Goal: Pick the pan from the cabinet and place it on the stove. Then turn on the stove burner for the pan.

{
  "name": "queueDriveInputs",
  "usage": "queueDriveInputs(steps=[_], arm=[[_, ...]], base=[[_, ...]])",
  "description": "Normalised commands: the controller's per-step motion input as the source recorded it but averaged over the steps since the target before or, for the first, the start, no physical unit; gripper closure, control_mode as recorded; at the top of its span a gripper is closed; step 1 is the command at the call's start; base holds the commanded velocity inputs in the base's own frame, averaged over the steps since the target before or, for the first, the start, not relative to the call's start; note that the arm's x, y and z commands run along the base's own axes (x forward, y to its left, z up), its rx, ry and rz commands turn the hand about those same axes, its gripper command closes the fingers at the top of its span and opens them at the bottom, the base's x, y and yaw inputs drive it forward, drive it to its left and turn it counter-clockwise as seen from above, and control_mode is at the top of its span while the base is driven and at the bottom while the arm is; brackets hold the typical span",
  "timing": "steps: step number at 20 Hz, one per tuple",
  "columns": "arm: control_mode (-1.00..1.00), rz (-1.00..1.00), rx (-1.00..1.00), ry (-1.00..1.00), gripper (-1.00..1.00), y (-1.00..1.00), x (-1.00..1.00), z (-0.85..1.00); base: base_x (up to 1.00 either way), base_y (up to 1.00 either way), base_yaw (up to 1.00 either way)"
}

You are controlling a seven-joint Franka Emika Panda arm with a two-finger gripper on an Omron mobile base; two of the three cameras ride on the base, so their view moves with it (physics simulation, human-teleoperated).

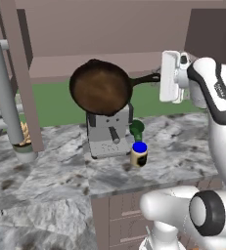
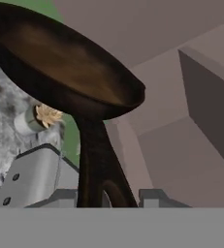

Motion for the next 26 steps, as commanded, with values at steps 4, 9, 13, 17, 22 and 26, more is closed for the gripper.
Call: queueDriveInputs(steps=[4, 9, 13, 17, 22, 26], arm=[[-1.00, -0.02, 0.00, -0.03, 1.00, 0.00, -0.67, -0.21], [-1.00, -0.01, -0.01, -0.01, 1.00, 0.00, -0.58, -0.27], [-1.00, 0.00, -0.01, -0.01, 1.00, 0.00, -0.21, -0.11], [-1.00, 0.00, 0.00, -0.01, 1.00, 0.00, -0.02, 0.00], [-1.00, -0.01, 0.00, -0.06, 1.00, -0.09, -0.31, 0.00], [1.00, -0.02, 0.00, -0.02, 1.00, -0.17, -0.33, -0.02]], base=[[0.00, 0.00, 0.00], [0.00, 0.00, 0.00], [0.00, 0.00, 0.00], [0.00, 0.00, 0.00], [0.00, 0.00, 0.00], [-0.13, -0.07, -0.01]])
